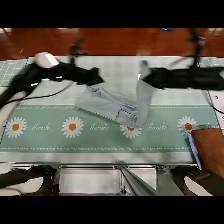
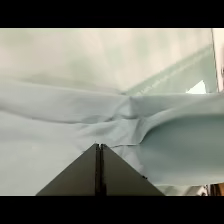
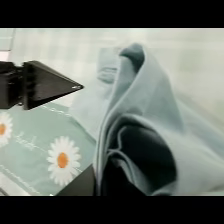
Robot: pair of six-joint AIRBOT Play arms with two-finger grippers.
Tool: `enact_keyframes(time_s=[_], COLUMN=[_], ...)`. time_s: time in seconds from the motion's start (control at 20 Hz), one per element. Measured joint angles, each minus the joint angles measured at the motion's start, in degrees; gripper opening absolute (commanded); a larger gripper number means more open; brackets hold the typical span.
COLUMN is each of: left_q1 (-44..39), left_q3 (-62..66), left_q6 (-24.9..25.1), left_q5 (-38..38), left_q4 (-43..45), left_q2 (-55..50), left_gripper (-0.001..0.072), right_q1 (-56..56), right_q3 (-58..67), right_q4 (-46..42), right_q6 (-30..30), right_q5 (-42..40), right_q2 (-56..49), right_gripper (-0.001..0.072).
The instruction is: Fold the shirts.
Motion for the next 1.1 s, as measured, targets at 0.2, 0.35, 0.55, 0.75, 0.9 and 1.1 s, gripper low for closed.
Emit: enact_keyframes(time_s=[0.2, 0.35, 0.55, 0.75, 0.9, 1.1], left_q1=[7.4, 9.7, 10.7, 11.1, 13.3, 19.6], left_q3=[-13.5, -20.5, -25.9, -28.9, -27.4, -20.3], left_q6=[1.9, 2.5, 2.7, 2.9, 4.6, 5.6], left_q5=[-0.1, -0.6, -0.9, -0.6, 0.1, 1.3], left_q4=[0.0, -0.1, 0.0, 0.1, 0.4, 0.5], left_q2=[17.0, 26.1, 31.0, 31.8, 33.0, 35.6], left_gripper=[0.0021, 0.0021, 0.0021, 0.0021, 0.0021, 0.0021], right_q1=[9.8, 14.3, 17.5, 18.6, 16.3, 9.4], right_q3=[11.7, 19.9, 29.0, 33.8, 35.0, 35.0], right_q4=[2.0, 3.4, 6.4, 11.6, 12.2, -3.6], right_q6=[0.4, 0.6, 0.6, -0.5, -1.0, 3.1], right_q5=[-4.4, -5.6, -6.2, -5.3, 2.1, 17.6], right_q2=[-18.7, -30.9, -43.1, -49.3, -48.8, -39.1], right_gripper=[0.0019, 0.0019, 0.0182, 0.0415, 0.041, 0.041])
